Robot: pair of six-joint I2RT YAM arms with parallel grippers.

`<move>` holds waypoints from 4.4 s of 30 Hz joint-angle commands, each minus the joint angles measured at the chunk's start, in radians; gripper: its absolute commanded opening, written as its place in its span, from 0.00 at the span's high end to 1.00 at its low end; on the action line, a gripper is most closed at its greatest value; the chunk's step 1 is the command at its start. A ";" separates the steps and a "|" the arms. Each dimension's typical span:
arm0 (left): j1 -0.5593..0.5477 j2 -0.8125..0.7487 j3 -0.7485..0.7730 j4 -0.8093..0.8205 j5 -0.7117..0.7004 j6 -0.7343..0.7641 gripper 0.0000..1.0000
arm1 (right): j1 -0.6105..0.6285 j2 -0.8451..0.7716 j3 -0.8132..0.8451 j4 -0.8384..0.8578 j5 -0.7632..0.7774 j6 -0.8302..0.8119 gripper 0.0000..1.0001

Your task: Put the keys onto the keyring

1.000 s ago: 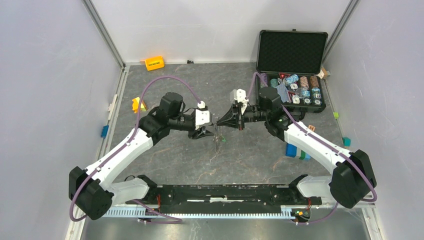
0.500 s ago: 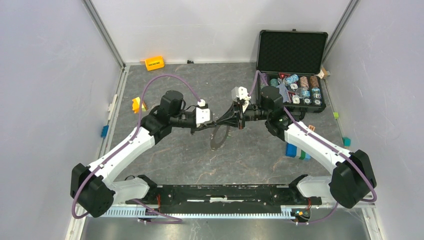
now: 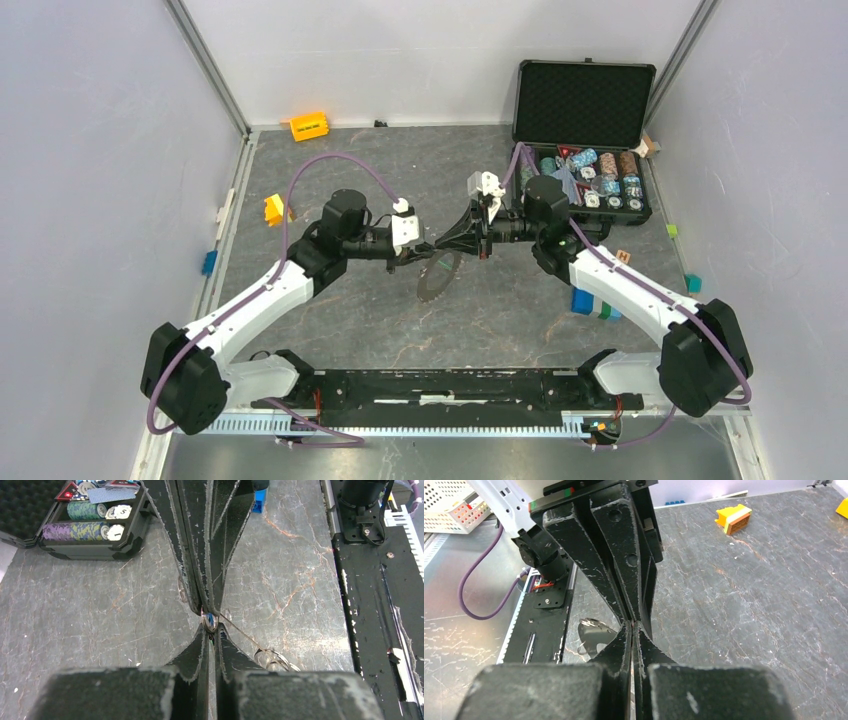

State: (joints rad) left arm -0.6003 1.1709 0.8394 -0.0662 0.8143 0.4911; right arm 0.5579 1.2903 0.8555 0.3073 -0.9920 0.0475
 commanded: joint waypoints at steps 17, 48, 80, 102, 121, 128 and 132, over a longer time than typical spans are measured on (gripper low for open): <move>-0.021 -0.029 0.026 0.058 0.074 -0.151 0.71 | -0.045 -0.042 -0.079 0.188 0.082 0.060 1.00; -0.022 0.021 0.309 -0.407 -0.022 0.259 0.49 | -0.044 -0.020 -0.107 0.324 -0.069 0.140 1.00; -0.023 0.084 0.322 -0.338 0.081 0.155 0.95 | -0.044 -0.014 -0.120 0.333 -0.070 0.139 1.00; -0.101 0.056 0.430 -0.538 -0.162 0.151 0.98 | -0.020 -0.011 -0.059 0.066 0.013 -0.104 0.98; -0.135 0.083 0.428 -0.538 -0.196 0.146 0.98 | 0.004 -0.008 -0.012 -0.010 0.008 -0.153 0.80; -0.139 0.087 0.424 -0.538 -0.203 0.143 0.98 | 0.022 -0.015 0.002 -0.068 0.021 -0.216 0.93; -0.139 0.087 0.423 -0.538 -0.211 0.145 0.98 | 0.023 -0.022 0.000 -0.078 0.023 -0.235 1.00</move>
State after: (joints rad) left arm -0.7280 1.2526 1.2182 -0.6262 0.5865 0.6727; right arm 0.5789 1.2781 0.8154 0.2344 -0.9913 -0.1459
